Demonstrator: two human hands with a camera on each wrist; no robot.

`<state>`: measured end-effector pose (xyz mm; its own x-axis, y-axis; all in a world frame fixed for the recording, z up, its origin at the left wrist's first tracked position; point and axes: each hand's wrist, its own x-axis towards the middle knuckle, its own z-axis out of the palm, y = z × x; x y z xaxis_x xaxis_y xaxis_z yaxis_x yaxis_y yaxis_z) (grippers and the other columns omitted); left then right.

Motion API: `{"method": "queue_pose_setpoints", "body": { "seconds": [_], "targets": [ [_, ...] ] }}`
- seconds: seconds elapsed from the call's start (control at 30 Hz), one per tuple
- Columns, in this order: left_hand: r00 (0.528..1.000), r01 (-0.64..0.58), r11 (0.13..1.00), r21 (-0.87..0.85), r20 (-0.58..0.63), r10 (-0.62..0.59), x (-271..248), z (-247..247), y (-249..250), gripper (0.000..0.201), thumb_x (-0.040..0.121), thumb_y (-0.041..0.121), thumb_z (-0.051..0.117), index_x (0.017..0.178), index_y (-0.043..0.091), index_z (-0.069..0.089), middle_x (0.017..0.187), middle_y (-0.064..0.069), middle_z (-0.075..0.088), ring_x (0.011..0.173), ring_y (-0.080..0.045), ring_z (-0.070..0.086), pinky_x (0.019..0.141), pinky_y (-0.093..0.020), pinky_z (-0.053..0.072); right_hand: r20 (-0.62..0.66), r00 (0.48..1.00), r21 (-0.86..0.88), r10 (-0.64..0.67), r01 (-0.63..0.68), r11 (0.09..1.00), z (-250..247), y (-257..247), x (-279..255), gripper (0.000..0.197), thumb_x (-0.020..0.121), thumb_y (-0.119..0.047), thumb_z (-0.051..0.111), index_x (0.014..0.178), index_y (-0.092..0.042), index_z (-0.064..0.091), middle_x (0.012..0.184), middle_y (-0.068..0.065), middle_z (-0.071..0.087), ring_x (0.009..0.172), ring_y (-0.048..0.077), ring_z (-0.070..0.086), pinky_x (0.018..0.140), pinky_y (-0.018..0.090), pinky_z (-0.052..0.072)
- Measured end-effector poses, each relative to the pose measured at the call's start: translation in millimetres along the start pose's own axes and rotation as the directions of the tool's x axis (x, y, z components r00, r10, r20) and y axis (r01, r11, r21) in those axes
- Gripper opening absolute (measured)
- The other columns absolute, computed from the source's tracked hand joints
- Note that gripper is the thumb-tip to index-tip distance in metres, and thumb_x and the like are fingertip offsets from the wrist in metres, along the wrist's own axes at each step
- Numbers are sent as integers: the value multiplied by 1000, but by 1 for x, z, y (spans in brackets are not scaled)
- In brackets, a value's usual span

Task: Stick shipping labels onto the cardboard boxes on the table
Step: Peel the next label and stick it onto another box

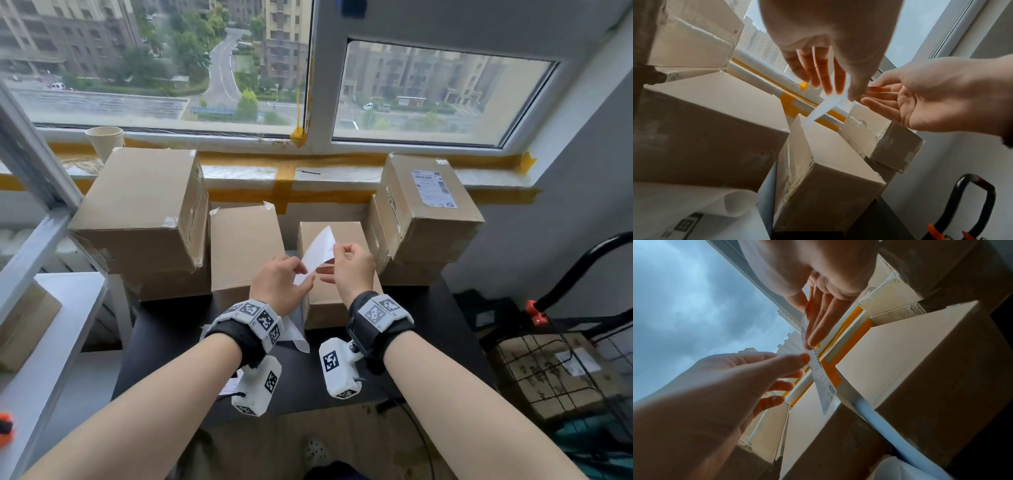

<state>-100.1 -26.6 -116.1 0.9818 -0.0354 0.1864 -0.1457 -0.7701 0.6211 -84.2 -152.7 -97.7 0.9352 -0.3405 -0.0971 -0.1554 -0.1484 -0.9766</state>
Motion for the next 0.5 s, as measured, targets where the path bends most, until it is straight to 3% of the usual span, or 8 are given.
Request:
{"method": "queue_pose_setpoints", "body": {
  "seconds": [0.1, 0.2, 0.33, 0.5],
  "targets": [
    [999, -34, 999, 13, -7, 35, 8, 0, 10, 29, 84, 39, 62, 96, 13, 65, 96, -1, 63, 92, -19, 55, 72, -26, 41, 7, 1000, 62, 22, -23, 998, -5, -6, 8, 18, 96, -18, 47, 81, -11, 55, 84, 18, 66, 57, 21, 69, 60, 43, 60],
    [1000, -18, 999, 31, -8, 18, 20, 2, 17, 26, 84, 37, 62, 96, 13, 65, 96, -2, 63, 90, -19, 55, 71, -26, 40, 7, 999, 88, 44, -44, 995, -10, -11, 16, 17, 96, -17, 48, 86, -6, 56, 79, 13, 65, 56, 16, 67, 56, 35, 60],
    [999, -22, 998, 52, -27, 23, 33, 7, 25, 15, 86, 24, 60, 93, 13, 67, 98, -4, 63, 94, -23, 56, 72, -27, 40, 40, 996, 158, 76, -82, 984, -18, -16, 28, 17, 97, -17, 47, 90, -4, 56, 85, 18, 66, 59, 19, 67, 54, 31, 59],
    [998, 31, 999, 9, -63, -30, 51, 10, 32, 12, 87, 20, 57, 94, 16, 66, 94, -1, 66, 94, -20, 56, 74, -28, 42, 185, 982, 127, 24, -49, 991, -30, -18, 39, 42, 98, -40, 41, 100, -2, 59, 88, 13, 69, 65, 22, 66, 57, 29, 55]
  ]
}}
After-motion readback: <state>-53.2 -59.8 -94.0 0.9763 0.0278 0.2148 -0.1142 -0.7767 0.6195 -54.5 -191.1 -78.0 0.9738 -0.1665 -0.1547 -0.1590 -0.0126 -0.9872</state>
